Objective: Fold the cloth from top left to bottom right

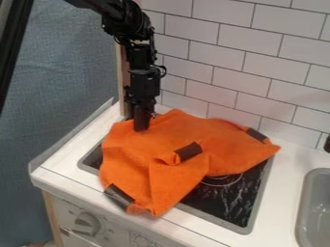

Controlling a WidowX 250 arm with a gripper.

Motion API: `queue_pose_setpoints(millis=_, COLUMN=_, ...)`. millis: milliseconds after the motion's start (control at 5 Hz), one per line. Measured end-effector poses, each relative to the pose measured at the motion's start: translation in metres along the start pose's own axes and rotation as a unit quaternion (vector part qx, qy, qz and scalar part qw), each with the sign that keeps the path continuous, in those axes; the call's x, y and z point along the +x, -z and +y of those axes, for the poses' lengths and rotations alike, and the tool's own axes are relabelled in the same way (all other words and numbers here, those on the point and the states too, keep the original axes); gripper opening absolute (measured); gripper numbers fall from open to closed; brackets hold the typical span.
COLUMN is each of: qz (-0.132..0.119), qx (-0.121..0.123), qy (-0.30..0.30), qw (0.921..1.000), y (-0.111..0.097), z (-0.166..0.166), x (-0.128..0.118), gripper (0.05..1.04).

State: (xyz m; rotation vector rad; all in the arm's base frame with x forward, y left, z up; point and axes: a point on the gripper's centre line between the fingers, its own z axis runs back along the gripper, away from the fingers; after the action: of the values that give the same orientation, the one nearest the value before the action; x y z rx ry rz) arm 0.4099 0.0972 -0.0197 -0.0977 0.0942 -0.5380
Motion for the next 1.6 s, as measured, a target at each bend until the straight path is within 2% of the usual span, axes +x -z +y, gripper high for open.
queue_pose_setpoints(millis=200, qz=0.0, qx=-0.001, qy=0.0, qw=1.0, y=0.0, z=0.0, x=0.0, gripper=0.086)
queue_pose_setpoints(millis=600, qz=0.004, qx=-0.035, qy=0.002, qw=0.9994, y=-0.001, z=-0.015, x=0.003, gripper=0.074)
queue_pose_setpoints(millis=800, qz=0.001, qx=-0.044, qy=0.018, qw=0.9989, y=-0.013, z=-0.034, x=0.007, gripper=0.074)
queue_pose_setpoints(millis=1000, qz=-0.012, qx=-0.043, qy=0.052, qw=0.9977, y=-0.034, z=-0.066, x=0.019, gripper=0.074)
queue_pose_setpoints(millis=1200, qz=-0.011, qx=-0.043, qy=0.089, qw=0.995, y=-0.041, z=-0.101, x=0.022, gripper=0.074)
queue_pose_setpoints(millis=1400, qz=-0.013, qx=-0.041, qy=0.124, qw=0.9914, y=-0.044, z=-0.129, x=0.02, gripper=0.074)
queue_pose_setpoints(millis=1600, qz=0.002, qx=-0.039, qy=0.164, qw=0.9858, y=-0.031, z=-0.158, x=0.021, gripper=0.074)
